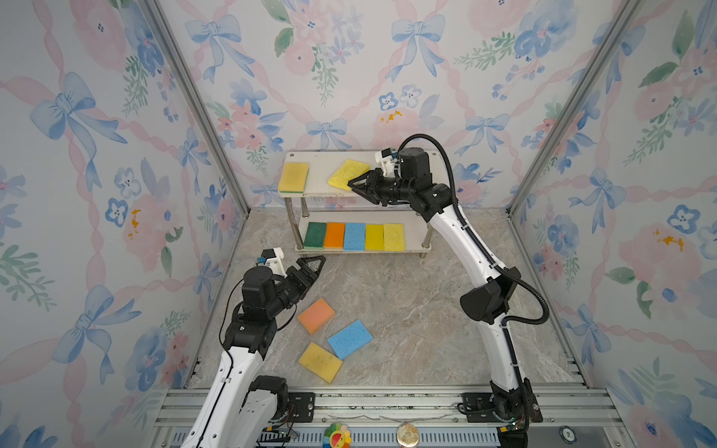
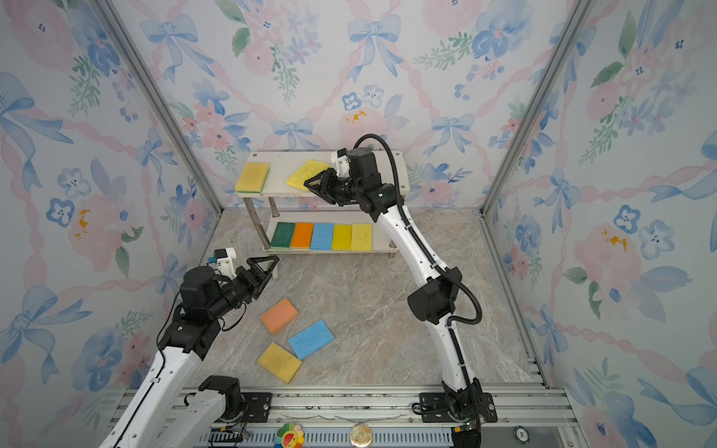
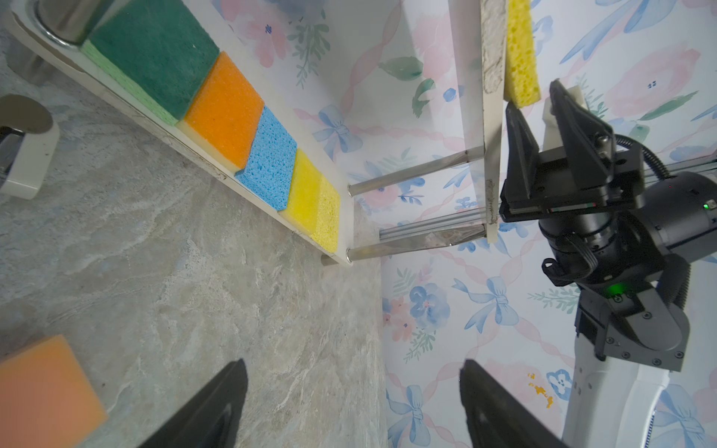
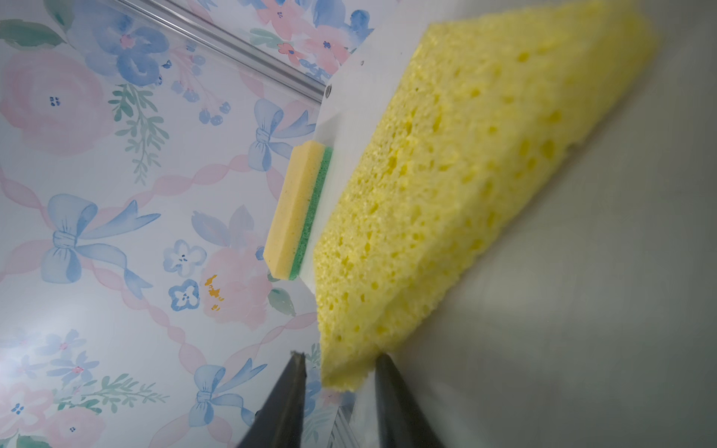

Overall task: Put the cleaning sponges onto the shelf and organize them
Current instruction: 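Release the yellow sponge with the right gripper while the left gripper reaches the top shelf, then grip the yellow sponge with the left gripper and slide it along the top shelf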

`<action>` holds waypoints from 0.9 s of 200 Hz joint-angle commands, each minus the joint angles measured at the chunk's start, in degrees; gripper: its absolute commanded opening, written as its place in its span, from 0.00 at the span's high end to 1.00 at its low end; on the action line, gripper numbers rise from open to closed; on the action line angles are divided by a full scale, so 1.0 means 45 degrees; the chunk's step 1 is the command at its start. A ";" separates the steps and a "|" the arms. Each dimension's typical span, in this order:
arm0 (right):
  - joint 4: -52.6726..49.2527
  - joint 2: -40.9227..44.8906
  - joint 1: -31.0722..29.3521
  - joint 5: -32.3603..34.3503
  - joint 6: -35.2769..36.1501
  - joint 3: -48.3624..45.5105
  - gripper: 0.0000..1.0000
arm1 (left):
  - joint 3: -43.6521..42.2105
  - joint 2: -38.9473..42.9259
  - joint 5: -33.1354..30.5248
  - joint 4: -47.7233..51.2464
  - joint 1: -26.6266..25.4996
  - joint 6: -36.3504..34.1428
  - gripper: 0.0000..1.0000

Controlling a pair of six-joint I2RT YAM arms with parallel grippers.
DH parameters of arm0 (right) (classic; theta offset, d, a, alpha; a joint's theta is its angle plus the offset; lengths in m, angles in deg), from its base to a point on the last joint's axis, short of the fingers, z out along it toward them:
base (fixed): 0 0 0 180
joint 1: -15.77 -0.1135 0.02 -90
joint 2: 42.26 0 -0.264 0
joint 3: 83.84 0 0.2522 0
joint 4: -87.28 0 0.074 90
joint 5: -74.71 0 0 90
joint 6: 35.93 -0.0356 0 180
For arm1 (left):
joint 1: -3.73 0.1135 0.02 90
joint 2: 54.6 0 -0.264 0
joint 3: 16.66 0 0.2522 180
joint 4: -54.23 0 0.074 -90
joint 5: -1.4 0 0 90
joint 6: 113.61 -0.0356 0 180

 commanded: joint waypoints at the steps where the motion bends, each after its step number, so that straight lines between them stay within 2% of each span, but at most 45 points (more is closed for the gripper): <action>1: -0.0031 -0.0042 0.0167 0.0136 0.0087 0.0381 0.64 | 0.0666 0.0049 0.0221 0.0101 0.0083 -0.0292 0.13; 27: -0.0968 0.0675 0.0277 0.0216 0.0900 -0.0036 0.53 | 0.2079 -0.0296 -0.0053 0.0954 0.0083 -0.1218 0.13; 61: -0.1790 0.2781 0.0397 0.0376 0.2154 -0.2505 0.41 | 0.4599 -0.1236 -0.0302 0.2100 0.0073 -0.2505 0.12; 84: -0.2272 0.4176 0.0653 0.0511 0.2775 -0.4036 0.38 | 0.6194 -0.2343 -0.0053 0.2133 0.0083 -0.2820 0.12; 119: -0.2119 0.6106 0.1113 0.0241 0.2933 -0.6380 0.37 | 0.9527 -0.4944 0.0343 0.2133 0.0006 -0.3829 0.19; 180: -0.2275 0.8059 0.1393 -0.0335 0.3210 -0.8748 0.36 | 1.4510 -0.9738 -0.0721 0.2446 -0.1018 -0.5568 0.21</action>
